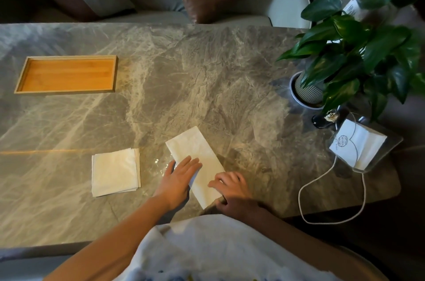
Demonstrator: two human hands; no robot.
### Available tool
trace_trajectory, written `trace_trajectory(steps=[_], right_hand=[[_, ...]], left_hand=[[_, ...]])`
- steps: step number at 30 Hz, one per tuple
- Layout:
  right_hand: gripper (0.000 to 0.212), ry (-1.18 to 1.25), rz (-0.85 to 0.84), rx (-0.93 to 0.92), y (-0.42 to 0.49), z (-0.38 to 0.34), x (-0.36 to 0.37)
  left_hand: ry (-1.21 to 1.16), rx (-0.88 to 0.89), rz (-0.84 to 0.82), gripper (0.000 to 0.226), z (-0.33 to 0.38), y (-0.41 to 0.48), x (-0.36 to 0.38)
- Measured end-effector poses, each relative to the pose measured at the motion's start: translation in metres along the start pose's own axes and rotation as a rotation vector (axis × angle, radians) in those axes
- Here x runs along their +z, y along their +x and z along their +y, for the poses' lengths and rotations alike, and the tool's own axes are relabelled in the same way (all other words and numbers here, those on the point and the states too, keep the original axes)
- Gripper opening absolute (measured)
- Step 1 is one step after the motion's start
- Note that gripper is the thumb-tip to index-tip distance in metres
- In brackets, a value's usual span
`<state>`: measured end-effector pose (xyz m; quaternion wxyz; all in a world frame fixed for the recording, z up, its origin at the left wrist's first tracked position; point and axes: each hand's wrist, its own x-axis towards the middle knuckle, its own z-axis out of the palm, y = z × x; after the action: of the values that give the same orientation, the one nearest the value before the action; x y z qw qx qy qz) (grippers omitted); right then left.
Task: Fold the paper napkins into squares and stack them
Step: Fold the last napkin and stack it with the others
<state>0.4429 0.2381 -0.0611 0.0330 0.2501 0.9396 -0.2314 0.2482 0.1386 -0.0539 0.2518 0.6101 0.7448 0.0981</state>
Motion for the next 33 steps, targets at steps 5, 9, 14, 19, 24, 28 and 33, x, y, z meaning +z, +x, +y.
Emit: trace_trajectory(steps=[5, 9, 14, 19, 24, 28, 33], right_hand=[[0.017, 0.001, -0.039, 0.037, 0.01, -0.003, -0.003], [0.012, 0.08, 0.071, 0.087, 0.012, -0.007, -0.006], [0.013, 0.243, 0.315, 0.119, 0.025, -0.019, -0.025], [0.045, 0.455, 0.324, 0.251, 0.022, -0.02, -0.031], [0.035, 0.633, 0.207, 0.441, 0.018, -0.01, -0.022], [0.015, 0.632, 0.178, 0.526, 0.019, -0.004, -0.016], [0.013, 0.653, 0.187, 0.554, 0.021, -0.003, -0.015]], left_hand=[[-0.021, -0.034, 0.081, 0.06, 0.0, -0.005, 0.002], [-0.033, -0.03, 0.013, 0.062, -0.004, -0.01, 0.006], [-0.229, -0.064, 0.14, 0.034, -0.002, -0.005, 0.003], [-0.522, -0.244, 0.224, 0.028, 0.002, -0.004, -0.002], [-0.543, -0.241, 0.241, 0.025, 0.005, -0.007, -0.007], [-0.531, -0.326, 0.195, 0.017, -0.001, -0.007, -0.003], [-0.545, -0.391, 0.166, 0.016, -0.006, -0.007, 0.001]])
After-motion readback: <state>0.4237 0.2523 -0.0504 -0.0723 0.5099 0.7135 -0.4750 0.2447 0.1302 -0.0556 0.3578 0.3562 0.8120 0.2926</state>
